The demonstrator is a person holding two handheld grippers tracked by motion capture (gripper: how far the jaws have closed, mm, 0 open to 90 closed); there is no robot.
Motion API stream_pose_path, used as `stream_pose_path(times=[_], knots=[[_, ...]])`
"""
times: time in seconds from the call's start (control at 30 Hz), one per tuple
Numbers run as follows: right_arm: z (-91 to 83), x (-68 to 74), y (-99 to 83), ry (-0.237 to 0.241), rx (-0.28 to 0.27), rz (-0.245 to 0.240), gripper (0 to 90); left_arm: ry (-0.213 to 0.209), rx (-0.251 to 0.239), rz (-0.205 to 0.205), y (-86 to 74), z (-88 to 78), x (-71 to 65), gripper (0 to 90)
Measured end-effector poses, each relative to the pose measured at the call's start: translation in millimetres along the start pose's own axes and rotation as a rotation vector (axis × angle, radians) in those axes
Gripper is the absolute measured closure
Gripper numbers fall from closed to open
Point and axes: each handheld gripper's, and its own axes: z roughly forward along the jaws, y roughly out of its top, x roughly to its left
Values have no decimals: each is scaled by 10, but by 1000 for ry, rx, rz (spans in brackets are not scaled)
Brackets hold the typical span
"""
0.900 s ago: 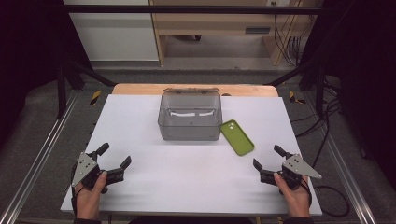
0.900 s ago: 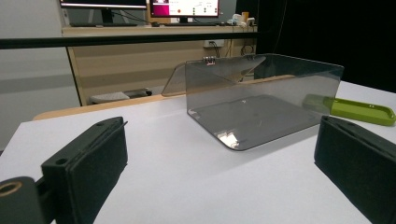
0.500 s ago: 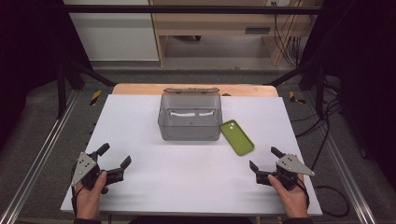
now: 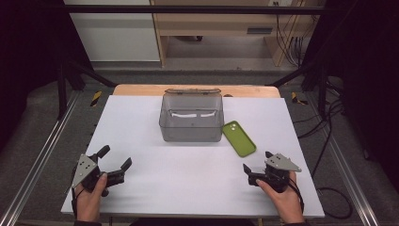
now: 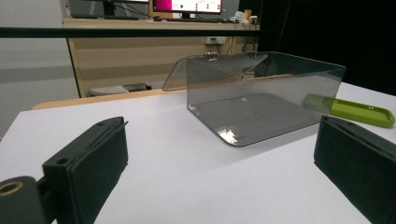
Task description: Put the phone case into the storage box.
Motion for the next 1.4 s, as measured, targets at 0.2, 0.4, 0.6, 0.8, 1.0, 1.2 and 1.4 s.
stream_pose_path(times=[0.2,0.4,0.6,0.8,1.0,1.2,1.4], knots=[[113,-32,267,-21,123,34,110,3,-6,-4,9,11,0,30],[385,-93,544,0,235,0,226,3,2,2,0,53,12,30],[637,-96,689,32,298,-40,577,-2,1,14,12,36,-12,31],[801,-91,690,52,350,-34,846,-5,7,19,6,55,-12,33],[920,-108,635,52,395,-28,900,-9,9,20,5,61,-21,33],[976,-133,558,38,446,-27,900,-13,10,23,7,64,-25,35],[930,-145,464,74,469,0,900,-15,16,25,2,68,-22,36]])
